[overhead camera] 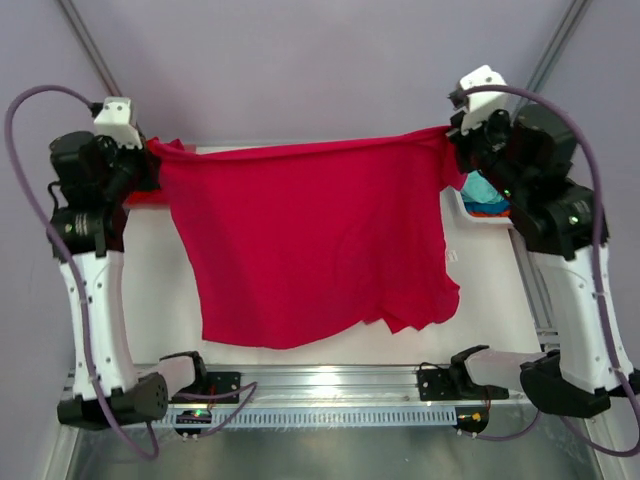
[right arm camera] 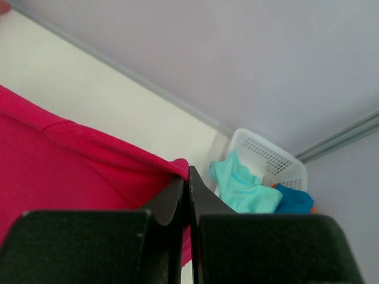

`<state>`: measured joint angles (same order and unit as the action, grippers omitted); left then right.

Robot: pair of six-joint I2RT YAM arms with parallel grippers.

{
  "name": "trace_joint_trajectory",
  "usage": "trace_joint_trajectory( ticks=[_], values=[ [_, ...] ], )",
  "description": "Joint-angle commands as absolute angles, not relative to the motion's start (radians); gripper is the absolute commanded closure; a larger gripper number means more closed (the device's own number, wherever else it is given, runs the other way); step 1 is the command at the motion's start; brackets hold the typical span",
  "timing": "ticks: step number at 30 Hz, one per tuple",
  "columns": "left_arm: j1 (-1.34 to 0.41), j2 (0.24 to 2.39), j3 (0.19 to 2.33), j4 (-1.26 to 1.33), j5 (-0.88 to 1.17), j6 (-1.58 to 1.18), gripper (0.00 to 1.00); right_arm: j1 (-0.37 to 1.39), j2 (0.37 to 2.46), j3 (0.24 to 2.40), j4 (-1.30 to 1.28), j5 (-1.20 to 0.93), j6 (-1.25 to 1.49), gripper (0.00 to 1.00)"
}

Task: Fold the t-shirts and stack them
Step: Fold the tshirt

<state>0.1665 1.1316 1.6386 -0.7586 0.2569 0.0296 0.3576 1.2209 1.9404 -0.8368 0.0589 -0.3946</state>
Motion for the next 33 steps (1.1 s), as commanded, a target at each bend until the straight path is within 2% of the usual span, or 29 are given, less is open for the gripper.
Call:
trace_joint_trajectory(
  ticks=[1, 6, 12, 18, 23, 28, 33],
  values=[
    [0.184, 1.262, 1.579, -0.620, 0.199, 0.012, 1.00, 0.342, 1.267, 1.817, -0.684, 0.084, -0.353, 0.97],
    [0.184, 1.439, 1.557, -0.514, 0.230, 0.009, 1.00, 0.342, 1.376, 1.683, -0.605, 0.063, -0.305, 0.97],
    [0.181, 1.713, 1.565, -0.330, 0.256, -0.028, 1.00, 0.341, 1.526, 1.542, -0.393, 0.054, -0.348, 0.97],
    [0.126, 2.049, 1.778, -0.298, 0.213, 0.064, 1.00, 0.327, 1.799, 1.632, -0.265, 0.090, -0.403, 0.97],
    [0.112, 2.268, 2.018, -0.302, 0.154, 0.054, 1.00, 0.322, 2.035, 1.867, -0.313, 0.139, -0.368, 0.97],
    [0.112, 2.376, 2.117, -0.299, 0.098, 0.078, 1.00, 0.321, 2.108, 1.940, -0.262, 0.186, -0.402, 0.97],
    [0.112, 2.353, 2.118, -0.307, 0.060, 0.135, 1.00, 0.322, 2.103, 1.979, -0.346, 0.183, -0.429, 0.97]
  ],
)
